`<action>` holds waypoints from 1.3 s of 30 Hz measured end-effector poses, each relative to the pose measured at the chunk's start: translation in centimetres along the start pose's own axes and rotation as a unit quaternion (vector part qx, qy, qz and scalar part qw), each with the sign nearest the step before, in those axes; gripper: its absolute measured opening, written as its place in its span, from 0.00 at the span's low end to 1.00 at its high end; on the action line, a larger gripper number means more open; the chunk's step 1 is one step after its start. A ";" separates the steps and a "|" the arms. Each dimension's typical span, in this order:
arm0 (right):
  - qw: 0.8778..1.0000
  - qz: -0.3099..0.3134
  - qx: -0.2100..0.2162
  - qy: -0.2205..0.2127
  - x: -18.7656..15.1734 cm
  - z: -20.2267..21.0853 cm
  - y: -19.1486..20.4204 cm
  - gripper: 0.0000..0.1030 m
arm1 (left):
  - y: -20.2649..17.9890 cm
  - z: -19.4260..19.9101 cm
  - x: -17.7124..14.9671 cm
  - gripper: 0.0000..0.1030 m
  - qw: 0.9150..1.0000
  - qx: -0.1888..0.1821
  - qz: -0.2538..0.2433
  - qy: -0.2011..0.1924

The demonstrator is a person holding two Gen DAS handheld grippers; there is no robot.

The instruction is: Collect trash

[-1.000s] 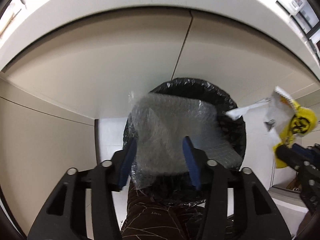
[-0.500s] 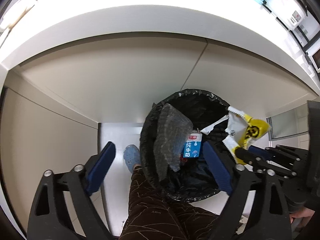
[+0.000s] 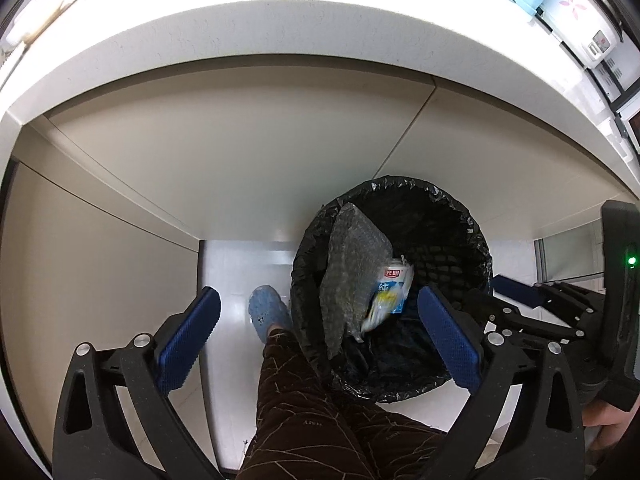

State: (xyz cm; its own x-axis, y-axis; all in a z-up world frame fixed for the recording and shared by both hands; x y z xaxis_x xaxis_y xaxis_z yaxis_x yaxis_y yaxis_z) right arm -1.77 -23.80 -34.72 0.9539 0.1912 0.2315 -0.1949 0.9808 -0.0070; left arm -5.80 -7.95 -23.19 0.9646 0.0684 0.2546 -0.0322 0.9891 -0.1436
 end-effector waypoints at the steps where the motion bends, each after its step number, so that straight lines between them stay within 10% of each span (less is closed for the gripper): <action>1: 1.000 -0.002 -0.004 -0.003 0.1 0.2 -0.1 0.55 | 0.0 0.1 0.0 0.94 1.000 0.000 -0.001 0.001; 12: 0.994 -0.037 -0.030 -0.095 1.5 12.0 -1.0 0.90 | -2.3 6.4 1.3 0.94 1.000 -0.006 -0.014 -0.024; 24: 0.987 -0.073 -0.052 -0.132 -0.5 27.9 -1.3 0.91 | -4.3 20.2 1.9 0.94 0.996 -0.005 -0.001 -0.086; 39: 0.988 -0.081 -0.068 -0.115 -2.9 29.4 -0.5 0.91 | -5.4 22.3 -0.3 0.94 0.997 -0.003 -0.025 -0.069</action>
State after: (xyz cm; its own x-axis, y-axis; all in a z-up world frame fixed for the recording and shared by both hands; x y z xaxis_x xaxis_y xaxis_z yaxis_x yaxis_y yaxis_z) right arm -11.14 -25.96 -6.77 0.8894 0.0333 0.4558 0.0031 0.9969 -0.0789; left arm -11.72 -10.45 -1.18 0.9196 0.0373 0.3911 0.0168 0.9908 -0.1340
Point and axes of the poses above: each gripper's, at about its wrist camera, not at the fingertips, and z roughly against the way its jaws point, y to its left, x to its top, the point moved 1 cm from there along -z, roughly the way its jaws point, and after that the axes turned 3 degrees about -x, right-handed, at the moved point
